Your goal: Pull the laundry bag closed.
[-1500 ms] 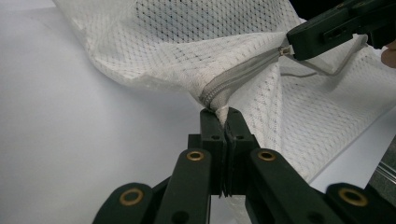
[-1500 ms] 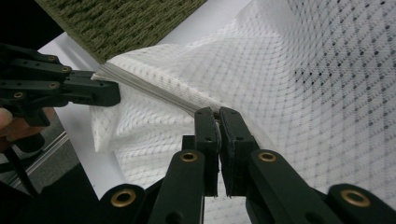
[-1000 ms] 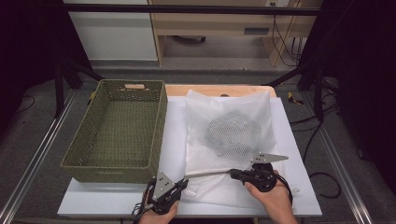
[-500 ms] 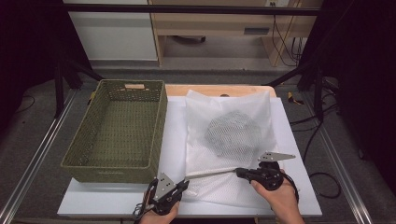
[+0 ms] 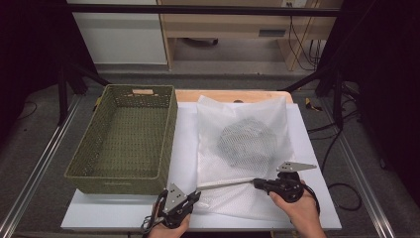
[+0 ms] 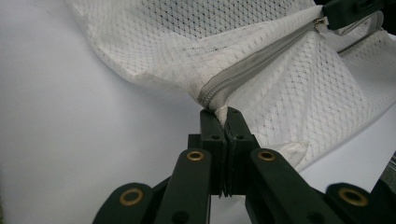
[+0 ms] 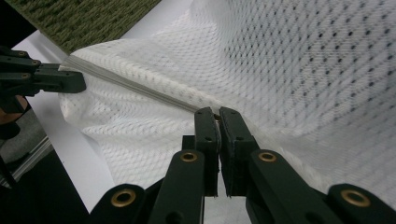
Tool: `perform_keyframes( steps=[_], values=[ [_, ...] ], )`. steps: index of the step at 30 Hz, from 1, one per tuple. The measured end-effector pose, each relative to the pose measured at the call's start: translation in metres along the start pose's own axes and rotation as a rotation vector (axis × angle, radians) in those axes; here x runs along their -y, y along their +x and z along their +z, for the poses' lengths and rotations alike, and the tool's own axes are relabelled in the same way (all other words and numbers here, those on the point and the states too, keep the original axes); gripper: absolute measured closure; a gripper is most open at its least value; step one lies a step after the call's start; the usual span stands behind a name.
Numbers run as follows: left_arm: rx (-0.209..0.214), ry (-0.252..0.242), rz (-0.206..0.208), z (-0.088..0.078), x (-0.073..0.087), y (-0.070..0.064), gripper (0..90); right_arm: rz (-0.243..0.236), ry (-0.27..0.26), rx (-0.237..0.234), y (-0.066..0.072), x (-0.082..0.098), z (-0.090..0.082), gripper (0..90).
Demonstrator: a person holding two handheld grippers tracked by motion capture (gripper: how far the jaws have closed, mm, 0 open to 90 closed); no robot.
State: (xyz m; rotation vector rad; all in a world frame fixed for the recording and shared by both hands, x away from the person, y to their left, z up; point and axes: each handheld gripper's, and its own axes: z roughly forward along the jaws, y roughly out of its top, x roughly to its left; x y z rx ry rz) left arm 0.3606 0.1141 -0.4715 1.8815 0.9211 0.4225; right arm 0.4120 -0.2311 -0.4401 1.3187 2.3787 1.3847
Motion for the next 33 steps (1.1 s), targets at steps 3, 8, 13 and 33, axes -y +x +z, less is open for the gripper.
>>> perform_keyframes(
  steps=[3,8,13,33],
  values=[
    [-0.004,0.000,0.002,0.000,0.000,0.000,88.6,0.001,-0.005,0.003,-0.002,0.001,-0.004,86.8],
    [-0.013,0.001,0.006,-0.001,0.001,0.001,88.5,0.006,-0.012,0.015,-0.006,0.003,-0.010,86.8],
    [-0.018,0.000,0.009,-0.001,0.001,0.001,88.5,0.007,-0.018,0.019,-0.007,0.004,-0.014,86.8],
    [-0.026,0.004,0.021,0.000,0.001,0.000,88.5,0.035,-0.043,0.052,-0.022,0.009,-0.035,86.8]
  ],
)
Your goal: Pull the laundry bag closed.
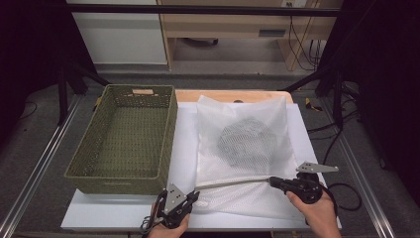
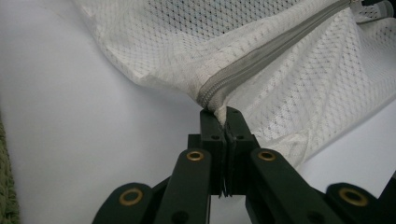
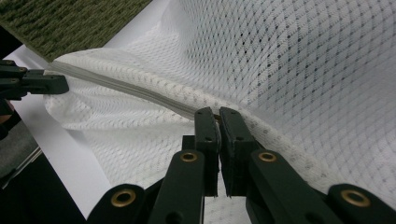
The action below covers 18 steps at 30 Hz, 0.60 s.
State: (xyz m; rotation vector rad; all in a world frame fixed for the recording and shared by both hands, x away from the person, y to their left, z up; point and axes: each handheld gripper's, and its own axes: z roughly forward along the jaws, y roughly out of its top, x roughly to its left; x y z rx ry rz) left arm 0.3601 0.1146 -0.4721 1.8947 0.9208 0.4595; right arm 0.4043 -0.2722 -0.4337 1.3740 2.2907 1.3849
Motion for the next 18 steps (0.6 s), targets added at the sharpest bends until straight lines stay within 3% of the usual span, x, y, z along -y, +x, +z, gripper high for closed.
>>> perform_keyframes(
  steps=[18],
  values=[
    [-0.005,-0.003,0.007,-0.0001,-0.0001,-0.0009,88.5,-0.004,-0.005,0.011,-0.0046,0.0014,-0.0049,86.8]
  ],
)
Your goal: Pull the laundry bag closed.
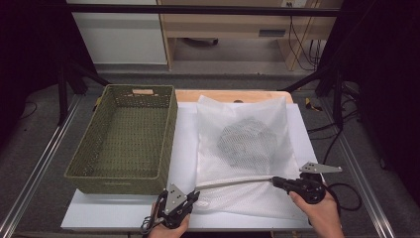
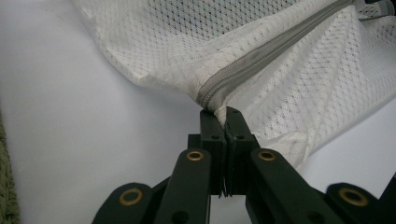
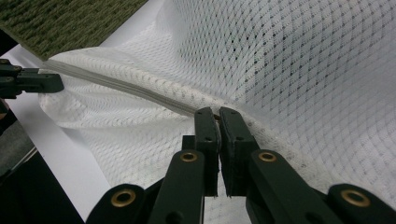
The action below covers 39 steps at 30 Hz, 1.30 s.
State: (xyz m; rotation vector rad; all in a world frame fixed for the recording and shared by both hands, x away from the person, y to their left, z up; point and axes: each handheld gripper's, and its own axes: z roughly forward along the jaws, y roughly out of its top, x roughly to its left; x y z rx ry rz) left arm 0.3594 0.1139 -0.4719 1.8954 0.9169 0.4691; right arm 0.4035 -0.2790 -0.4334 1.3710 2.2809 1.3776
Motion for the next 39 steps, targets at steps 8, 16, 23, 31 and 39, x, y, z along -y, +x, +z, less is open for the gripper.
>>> perform_keyframes(
  steps=[8,16,23,31,39],
  values=[
    [-0.006,-0.003,0.003,0.0008,0.0002,-0.0006,88.5,-0.010,0.003,0.004,-0.0012,-0.0007,0.0013,86.8],
    [-0.014,-0.006,0.003,0.0000,-0.0003,0.0011,88.4,-0.003,-0.003,0.012,-0.0042,-0.0011,-0.0025,86.8],
    [-0.019,-0.007,0.005,-0.0004,-0.0006,0.0032,88.4,-0.002,-0.011,0.006,-0.0045,-0.0013,-0.0036,86.8],
    [-0.019,-0.006,0.009,-0.0004,-0.0011,0.0020,88.4,-0.011,-0.010,0.003,-0.0050,-0.0010,-0.0052,86.8],
    [-0.017,-0.007,0.017,-0.0009,-0.0028,0.0017,88.4,-0.017,-0.002,0.007,-0.0059,-0.0015,-0.0061,86.8]
  ],
)
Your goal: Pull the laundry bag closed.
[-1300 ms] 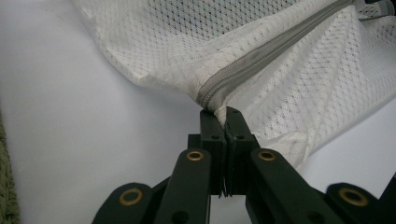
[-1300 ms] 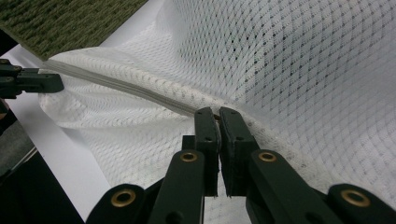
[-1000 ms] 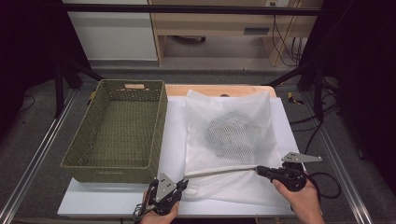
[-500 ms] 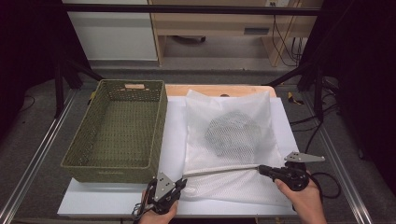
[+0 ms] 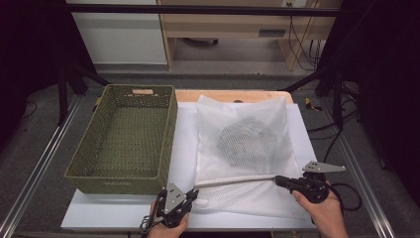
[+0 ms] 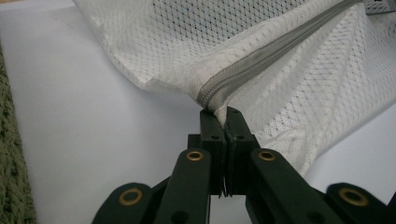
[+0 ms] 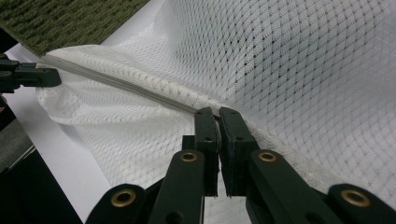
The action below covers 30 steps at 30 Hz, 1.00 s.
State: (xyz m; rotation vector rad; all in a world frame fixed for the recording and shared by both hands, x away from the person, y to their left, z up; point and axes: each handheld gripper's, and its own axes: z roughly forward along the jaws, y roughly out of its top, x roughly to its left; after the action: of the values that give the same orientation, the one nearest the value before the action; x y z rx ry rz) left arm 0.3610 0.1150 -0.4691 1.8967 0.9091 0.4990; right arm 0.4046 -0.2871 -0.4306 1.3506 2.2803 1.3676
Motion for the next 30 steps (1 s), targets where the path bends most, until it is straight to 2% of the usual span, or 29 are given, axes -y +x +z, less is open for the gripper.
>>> perform_keyframes(
  steps=[17,30],
  values=[
    [-0.001,0.001,0.000,-0.001,0.000,0.000,88.4,0.021,0.005,0.025,-0.010,0.004,-0.010,86.8],
    [0.002,0.021,0.002,-0.001,0.003,-0.003,88.4,0.027,0.014,0.039,-0.015,0.012,-0.021,86.8]
  ],
)
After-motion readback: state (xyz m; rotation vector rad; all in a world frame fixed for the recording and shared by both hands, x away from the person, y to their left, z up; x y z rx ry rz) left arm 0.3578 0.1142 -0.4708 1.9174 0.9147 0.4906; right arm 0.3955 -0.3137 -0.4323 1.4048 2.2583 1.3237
